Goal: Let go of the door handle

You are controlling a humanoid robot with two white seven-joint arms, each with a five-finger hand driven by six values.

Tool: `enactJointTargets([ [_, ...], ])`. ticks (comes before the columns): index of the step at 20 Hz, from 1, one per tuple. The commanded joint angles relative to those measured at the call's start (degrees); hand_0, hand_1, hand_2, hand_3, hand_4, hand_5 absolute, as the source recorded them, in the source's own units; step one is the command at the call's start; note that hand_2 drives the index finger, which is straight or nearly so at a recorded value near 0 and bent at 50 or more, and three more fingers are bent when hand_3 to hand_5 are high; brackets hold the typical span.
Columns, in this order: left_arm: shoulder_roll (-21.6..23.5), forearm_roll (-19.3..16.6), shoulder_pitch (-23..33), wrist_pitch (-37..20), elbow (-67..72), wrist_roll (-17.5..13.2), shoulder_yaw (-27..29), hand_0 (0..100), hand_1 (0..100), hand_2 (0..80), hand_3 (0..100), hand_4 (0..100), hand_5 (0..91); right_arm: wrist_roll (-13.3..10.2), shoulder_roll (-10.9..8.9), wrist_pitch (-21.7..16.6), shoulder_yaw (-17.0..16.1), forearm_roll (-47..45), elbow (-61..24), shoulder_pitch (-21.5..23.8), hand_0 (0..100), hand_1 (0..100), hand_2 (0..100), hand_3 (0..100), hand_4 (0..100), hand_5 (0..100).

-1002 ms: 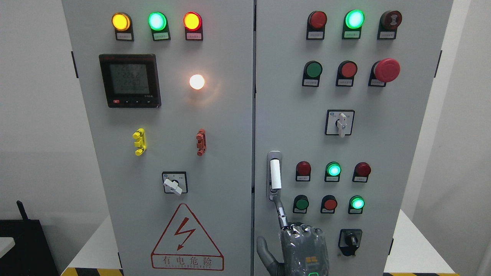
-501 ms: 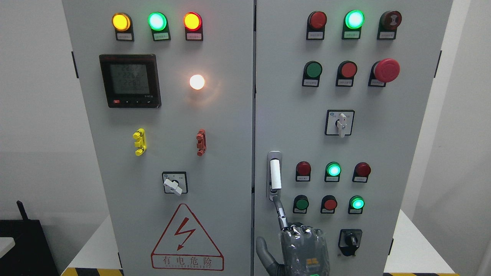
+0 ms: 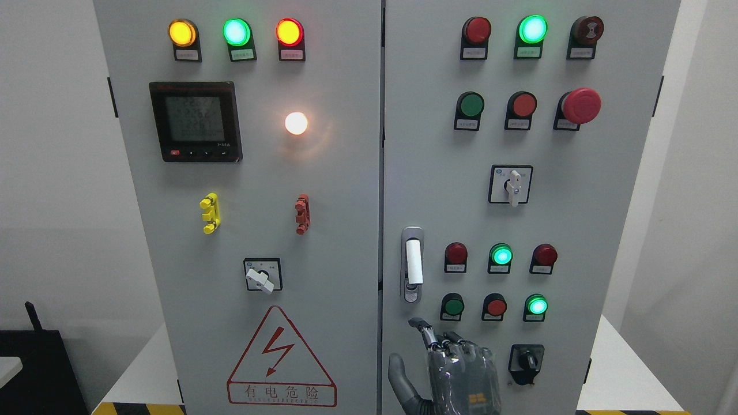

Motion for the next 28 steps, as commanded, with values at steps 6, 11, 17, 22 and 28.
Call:
enactJointTargets([
  [6, 0.0, 0.0, 0.0, 0.0, -0.9, 0.0, -0.7, 12, 39, 0.0, 0, 0, 0.0, 0.9, 0.13, -0.1, -0.5, -4.2, -1.7, -2.3, 36, 35, 100, 100, 100, 98],
  [11, 0.0, 0.0, 0.0, 0.0, -0.9, 0.0, -0.7, 12, 39, 0.0, 0, 0, 0.0, 1.7, 0.13, 0.4, -0.5, -4.1, -1.6, -5.0, 30, 38, 100, 100, 100, 98],
  [17, 0.0, 0.0, 0.0, 0.0, -0.9, 0.0, -0.7, 12, 39, 0.0, 0, 0, 0.0, 1.8, 0.13, 0.6, -0.5, -3.6, -1.5, -6.7, 27, 39, 100, 100, 100, 98],
  [22, 0.0, 0.0, 0.0, 0.0, -0.9, 0.0, -0.7, 12, 39, 0.0, 0, 0, 0.0, 1.8, 0.13, 1.1, -0.5, -3.5, -0.9, -8.8, 27, 39, 100, 100, 100, 98],
  [28, 0.0, 0.0, 0.0, 0.0, -0.9, 0.0, -0.7, 12, 39, 0.0, 0, 0, 0.0, 3.7, 0.13, 1.2, -0.9, -3.3, -0.3, -10.6, 26, 40, 100, 100, 100, 98],
])
